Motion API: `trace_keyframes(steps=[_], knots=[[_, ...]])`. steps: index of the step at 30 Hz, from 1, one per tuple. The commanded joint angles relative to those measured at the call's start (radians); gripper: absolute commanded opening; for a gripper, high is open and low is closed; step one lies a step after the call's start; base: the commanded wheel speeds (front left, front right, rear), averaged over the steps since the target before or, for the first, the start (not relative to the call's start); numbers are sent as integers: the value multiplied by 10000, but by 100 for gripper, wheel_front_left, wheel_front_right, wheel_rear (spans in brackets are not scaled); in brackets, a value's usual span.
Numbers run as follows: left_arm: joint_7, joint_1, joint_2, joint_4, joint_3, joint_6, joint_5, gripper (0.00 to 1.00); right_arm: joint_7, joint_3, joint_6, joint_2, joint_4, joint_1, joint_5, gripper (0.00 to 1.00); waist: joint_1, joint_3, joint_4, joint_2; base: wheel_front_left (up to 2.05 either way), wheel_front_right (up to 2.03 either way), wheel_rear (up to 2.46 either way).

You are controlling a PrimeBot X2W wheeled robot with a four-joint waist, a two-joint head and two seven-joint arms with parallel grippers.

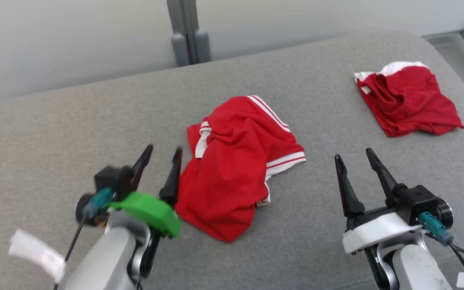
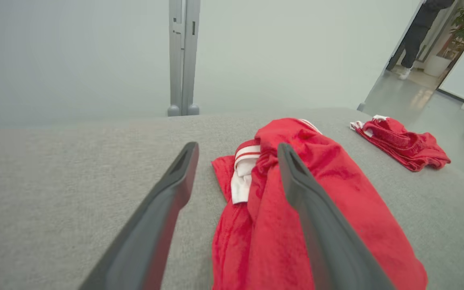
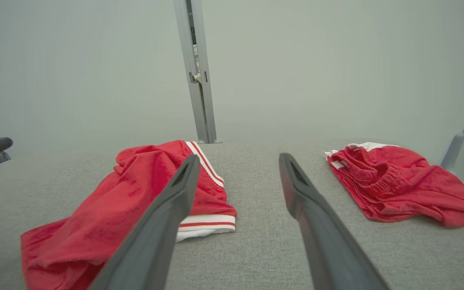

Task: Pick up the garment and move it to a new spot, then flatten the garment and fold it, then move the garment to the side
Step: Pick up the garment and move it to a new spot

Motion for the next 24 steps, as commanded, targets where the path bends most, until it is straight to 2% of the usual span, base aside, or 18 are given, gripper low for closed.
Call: trace_keyframes(steps=[1, 6, 9, 15, 24], knots=[[-28, 706, 105, -408, 359, 228, 188, 100, 17, -13, -15, -15, 66, 200, -52, 100, 0, -546, 479, -1, 0, 0, 0], [-31, 2798, 81, -2154, 1895, 902, 978, 100, 9, -56, -15, -12, 255, 329, 77, 100, 0, -780, 676, -1, 0, 0, 0], [-29, 3729, -63, -2902, 2580, 1113, 1410, 100, -4, -129, -15, -17, 388, 397, 200, 100, 0, -834, 789, -1, 0, 0, 0], [-20, 4932, -470, -3517, 3560, 968, 1982, 100, -36, -219, -15, -12, 707, 553, 500, 100, 0, -887, 966, -1, 0, 0, 0], [-21, 5469, -1065, -3597, 4492, 381, 2471, 100, -48, -95, -15, -15, 1016, 511, 619, 100, 0, -891, 1037, -1, 0, 0, 0]])
